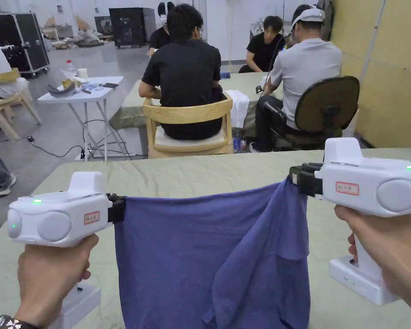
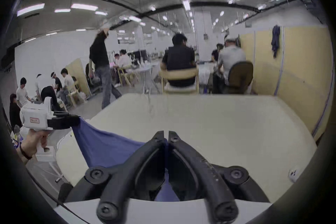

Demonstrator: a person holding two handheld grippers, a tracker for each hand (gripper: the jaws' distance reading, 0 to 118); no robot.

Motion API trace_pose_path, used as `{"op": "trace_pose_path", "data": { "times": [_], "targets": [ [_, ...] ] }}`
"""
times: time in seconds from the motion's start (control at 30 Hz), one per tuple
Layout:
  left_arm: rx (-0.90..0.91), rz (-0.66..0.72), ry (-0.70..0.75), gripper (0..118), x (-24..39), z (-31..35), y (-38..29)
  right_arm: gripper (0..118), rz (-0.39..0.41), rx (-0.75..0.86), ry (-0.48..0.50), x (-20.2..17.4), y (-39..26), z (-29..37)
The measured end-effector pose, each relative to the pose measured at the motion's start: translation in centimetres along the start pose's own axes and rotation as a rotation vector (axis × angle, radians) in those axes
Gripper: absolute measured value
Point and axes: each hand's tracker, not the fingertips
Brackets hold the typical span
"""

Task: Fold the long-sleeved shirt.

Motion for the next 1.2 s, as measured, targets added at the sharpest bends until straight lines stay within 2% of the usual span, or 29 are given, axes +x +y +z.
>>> {"op": "trace_pose_path", "data": {
  "times": [0.53,0.67,0.83,1.0,1.1,1.2],
  "targets": [
    [0.318,-0.054,0.011,2,-0.6,8.1,22.2,2,0.12,0.272,-0.063,-1.7,22.9,7.6],
    [0.364,-0.052,0.006,2,-0.2,9.5,26.6,2,0.163,0.319,-0.106,-2.1,27.6,8.8],
    [0.431,-0.084,0.01,2,0.7,11.3,31.7,2,0.13,0.37,-0.116,-1.5,33.2,10.8],
    [0.476,-0.067,-0.005,2,1.3,12.2,34.5,2,0.185,0.387,-0.151,-1.0,36.1,12.0],
    [0.484,-0.076,-0.004,2,1.4,11.6,34.9,2,0.167,0.389,-0.141,-0.3,36.5,11.9],
    [0.474,-0.047,-0.02,2,1.1,10.5,35.3,2,0.185,0.379,-0.159,-0.1,36.9,11.0]
  ]
}}
